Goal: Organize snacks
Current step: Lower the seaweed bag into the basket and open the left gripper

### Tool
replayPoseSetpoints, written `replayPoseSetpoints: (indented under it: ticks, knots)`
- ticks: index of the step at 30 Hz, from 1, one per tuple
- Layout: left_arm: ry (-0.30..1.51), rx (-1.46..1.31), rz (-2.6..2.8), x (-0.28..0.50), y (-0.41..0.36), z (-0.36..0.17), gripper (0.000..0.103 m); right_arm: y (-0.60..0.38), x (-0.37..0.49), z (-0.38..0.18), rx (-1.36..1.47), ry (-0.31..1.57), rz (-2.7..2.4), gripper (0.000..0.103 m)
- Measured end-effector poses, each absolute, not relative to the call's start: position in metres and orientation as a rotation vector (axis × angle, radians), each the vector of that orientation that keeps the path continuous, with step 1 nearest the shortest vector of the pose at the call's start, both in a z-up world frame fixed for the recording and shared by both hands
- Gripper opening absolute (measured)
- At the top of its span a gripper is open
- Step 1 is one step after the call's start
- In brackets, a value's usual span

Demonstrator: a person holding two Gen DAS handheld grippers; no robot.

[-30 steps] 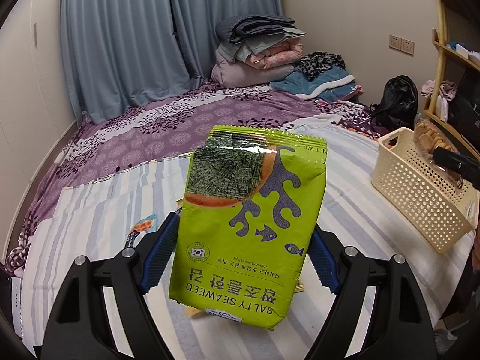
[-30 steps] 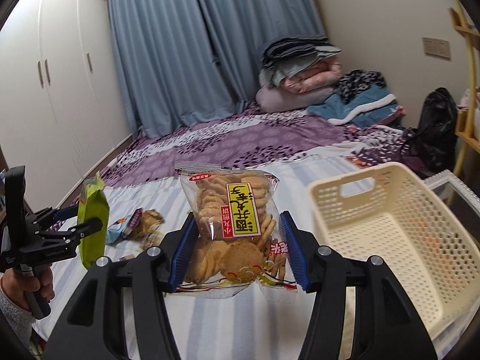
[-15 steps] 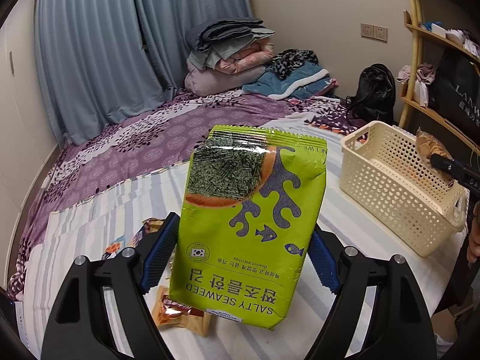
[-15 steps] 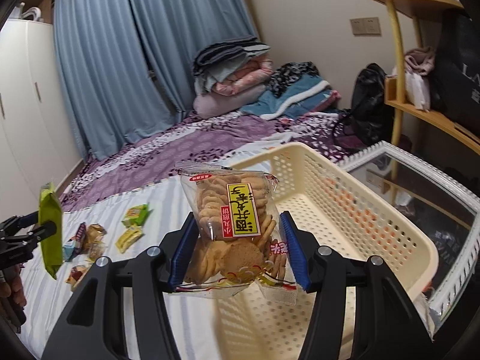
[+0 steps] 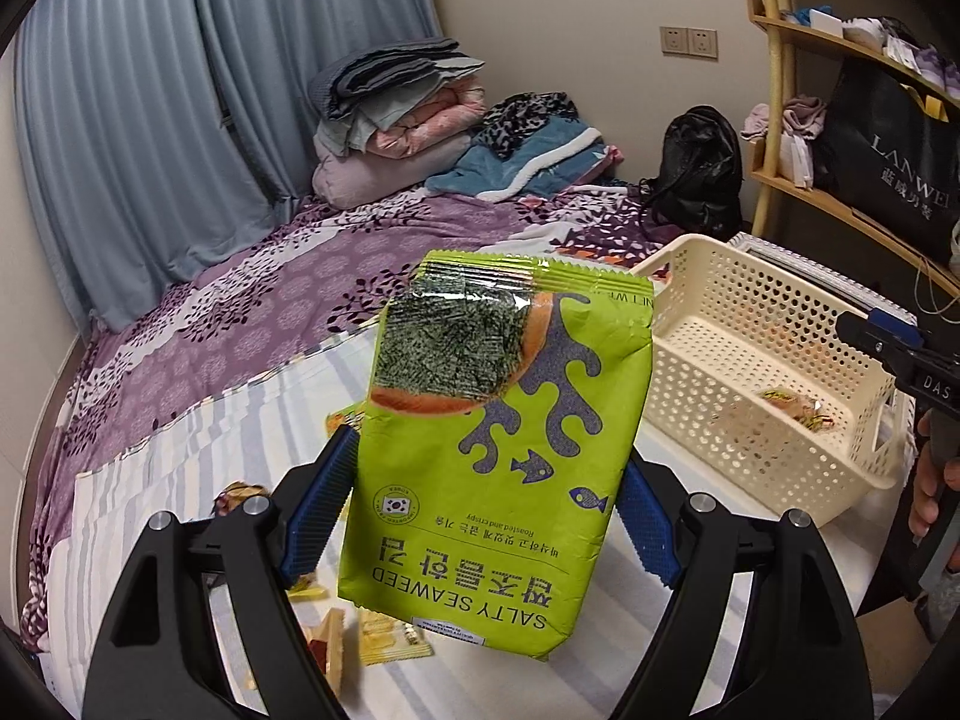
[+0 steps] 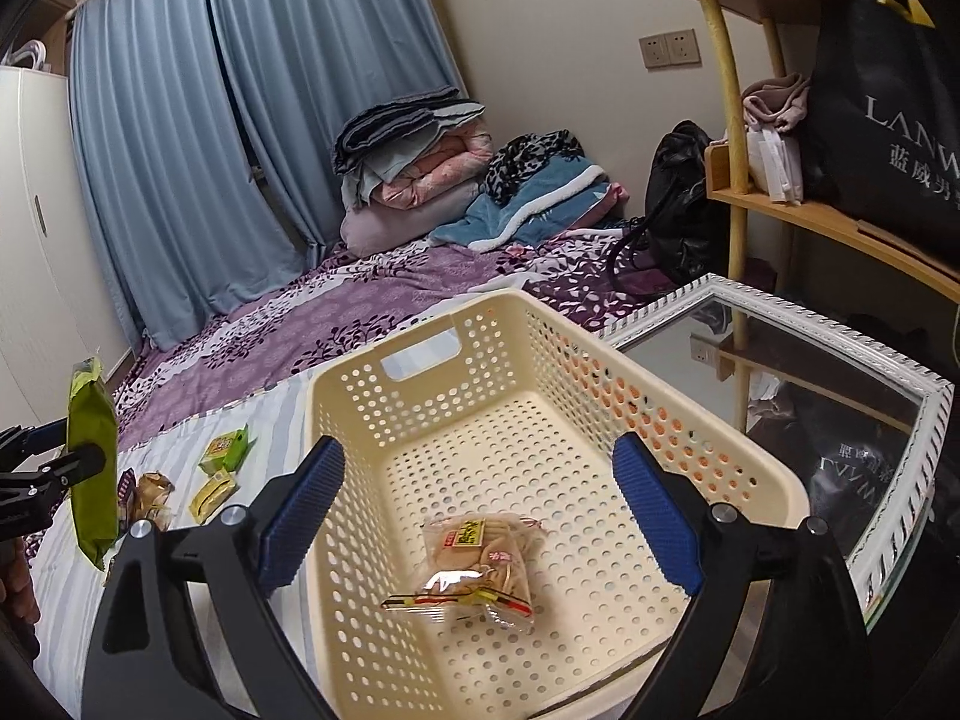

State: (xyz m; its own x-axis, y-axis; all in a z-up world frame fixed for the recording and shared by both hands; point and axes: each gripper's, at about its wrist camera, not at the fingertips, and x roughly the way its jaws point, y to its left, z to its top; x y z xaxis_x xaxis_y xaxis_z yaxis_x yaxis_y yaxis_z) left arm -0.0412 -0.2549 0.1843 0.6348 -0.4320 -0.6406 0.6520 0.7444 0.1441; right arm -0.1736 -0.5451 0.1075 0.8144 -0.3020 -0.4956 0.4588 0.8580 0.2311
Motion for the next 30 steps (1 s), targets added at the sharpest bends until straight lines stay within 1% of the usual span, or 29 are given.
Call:
replayPoseSetpoints:
  ticks: [2,3,11,16,26,27,28,30]
  knots:
    - [0.619,0.387,-0.659,-0.043,-0.267,0.185,0.082,-0.548,-0.177,0.109,0.342,0.456,-0.435,0.093]
    - [0.618,0.389,-0.671,-0.044,-0.274,0.186,0.082,-0.549,-0.178,0.110,0.336,0.454,-0.444,0.098]
    - [0.614,0.406,-0.772,-0.056,-0.329,0.189,0.082,-0.568,-0.190,0.110,0.337,0.450,-0.502,0.098]
    - [0.642,0.382,-0.844,-0.059,-0.359,0.191,0.082,-0.576,-0.197,0.109,0.347,0.446,-0.516,0.098]
    - [0.698,0.297,-0.972,-0.055,-0.417,0.190,0.083,-0.563,-0.196,0.109,0.292,0.458,-0.500,0.098]
    - [0.705,0.289,-0.981,-0.055,-0.422,0.190,0.086,-0.562,-0.196,0.109,0.289,0.460,-0.498,0.098]
    - [0.708,0.279,-0.983,-0.054,-0.424,0.190,0.094,-0.561,-0.196,0.108,0.286,0.463,-0.497,0.098]
    - [0.701,0.265,-0.985,-0.056,-0.425,0.192,0.095,-0.561,-0.195,0.108,0.289,0.465,-0.495,0.098]
